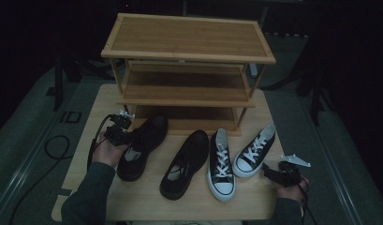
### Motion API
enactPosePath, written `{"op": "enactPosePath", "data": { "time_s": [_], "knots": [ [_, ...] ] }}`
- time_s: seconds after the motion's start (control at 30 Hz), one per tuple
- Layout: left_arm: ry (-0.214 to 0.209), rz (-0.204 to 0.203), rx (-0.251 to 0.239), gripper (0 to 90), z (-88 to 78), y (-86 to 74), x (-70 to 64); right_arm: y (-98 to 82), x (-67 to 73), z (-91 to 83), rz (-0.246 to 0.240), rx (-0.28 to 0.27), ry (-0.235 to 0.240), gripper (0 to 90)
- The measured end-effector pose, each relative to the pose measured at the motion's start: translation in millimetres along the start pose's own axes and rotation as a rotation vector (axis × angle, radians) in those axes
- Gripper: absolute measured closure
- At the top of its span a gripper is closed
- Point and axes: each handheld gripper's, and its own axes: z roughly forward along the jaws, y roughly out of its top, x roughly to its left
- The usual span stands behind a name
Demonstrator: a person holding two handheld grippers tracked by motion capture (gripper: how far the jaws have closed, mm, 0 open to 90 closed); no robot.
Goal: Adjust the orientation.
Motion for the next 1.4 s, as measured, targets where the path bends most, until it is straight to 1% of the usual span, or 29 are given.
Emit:
{"op": "enactPosePath", "data": {
  "time_s": [0.07,0.13,0.2,0.4,0.53,0.67,0.73,0.83,0.9,1.03,1.17,1.2,1.23,1.3,1.4],
  "knots": [
    [0.003,-0.028,-0.009,86.8,4.5,4.0,2.2,0.0,0.0,0.0,0.000,0.000,0.000,22.9],
    [0.009,-0.043,-0.014,86.8,8.9,8.5,2.9,0.0,0.0,0.0,0.000,0.000,0.000,22.9],
    [0.014,-0.050,-0.016,86.7,12.4,13.3,3.1,0.0,0.0,0.0,0.000,0.000,0.000,22.8],
    [0.016,-0.092,-0.051,86.7,21.8,27.1,1.5,0.0,0.0,0.0,0.000,0.000,0.000,22.8],
    [0.031,-0.120,-0.066,86.6,28.4,29.4,-0.6,0.0,0.0,0.0,0.000,0.000,0.000,22.8],
    [0.049,-0.151,-0.068,86.5,34.8,29.4,-0.1,0.0,-0.1,0.0,0.000,0.000,0.000,22.8],
    [0.045,-0.167,-0.080,86.5,36.2,28.7,0.7,0.0,0.0,0.0,0.000,0.000,0.000,22.8],
    [0.043,-0.147,-0.072,83.7,37.6,26.7,0.5,0.0,0.0,0.0,0.000,0.000,0.000,22.9],
    [0.017,-0.138,-0.074,79.0,36.4,24.6,2.9,0.0,0.0,0.0,0.000,0.000,0.000,22.8],
    [0.016,-0.110,-0.058,66.4,36.0,21.6,4.8,0.0,0.0,0.0,0.000,0.000,0.000,22.8],
    [-0.001,-0.084,-0.080,59.5,29.4,18.1,4.0,0.0,0.0,0.0,-0.001,0.000,0.000,22.9],
    [-0.001,-0.084,-0.080,58.7,29.4,18.1,4.0,0.0,0.0,0.0,-0.001,0.000,0.000,22.9],
    [-0.001,-0.066,-0.090,58.2,24.5,15.8,2.9,0.0,0.0,0.0,0.000,0.000,0.000,22.9],
    [-0.007,-0.050,-0.101,57.3,18.3,12.9,2.7,0.0,-0.1,0.0,-0.001,0.000,0.000,22.9],
    [-0.018,-0.050,-0.131,56.4,7.6,7.4,3.9,0.0,0.0,0.0,0.000,0.000,0.000,22.8]
  ]
}}
